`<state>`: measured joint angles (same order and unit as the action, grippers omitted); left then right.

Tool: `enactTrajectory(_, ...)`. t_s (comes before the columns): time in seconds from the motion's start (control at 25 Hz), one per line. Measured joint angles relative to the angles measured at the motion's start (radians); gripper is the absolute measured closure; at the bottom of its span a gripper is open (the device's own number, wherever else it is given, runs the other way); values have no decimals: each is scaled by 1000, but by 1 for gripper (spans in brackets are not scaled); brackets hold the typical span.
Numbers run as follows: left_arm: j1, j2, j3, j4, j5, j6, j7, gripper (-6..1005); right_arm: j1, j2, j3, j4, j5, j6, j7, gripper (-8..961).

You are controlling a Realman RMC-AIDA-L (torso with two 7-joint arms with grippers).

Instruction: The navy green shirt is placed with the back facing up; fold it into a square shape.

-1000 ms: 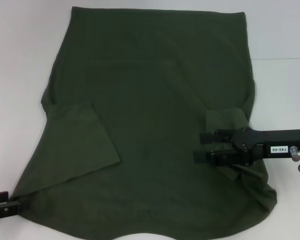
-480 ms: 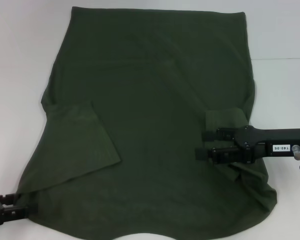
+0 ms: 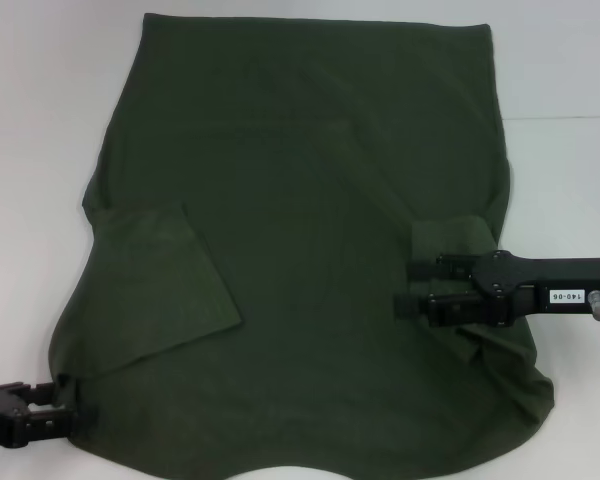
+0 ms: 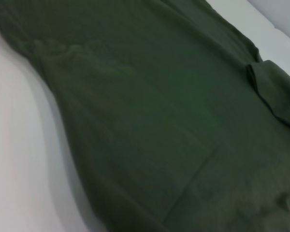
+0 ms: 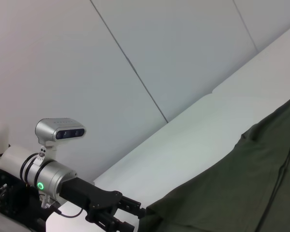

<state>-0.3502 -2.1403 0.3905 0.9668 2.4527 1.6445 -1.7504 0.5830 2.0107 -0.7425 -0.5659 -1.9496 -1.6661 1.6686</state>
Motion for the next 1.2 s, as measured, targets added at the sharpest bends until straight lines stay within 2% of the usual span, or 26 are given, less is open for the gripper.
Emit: enactTrajectory(1.2,-30,-3,6,-10,6,-15,-4,155,0,0,25,0,0,-1,-3,24)
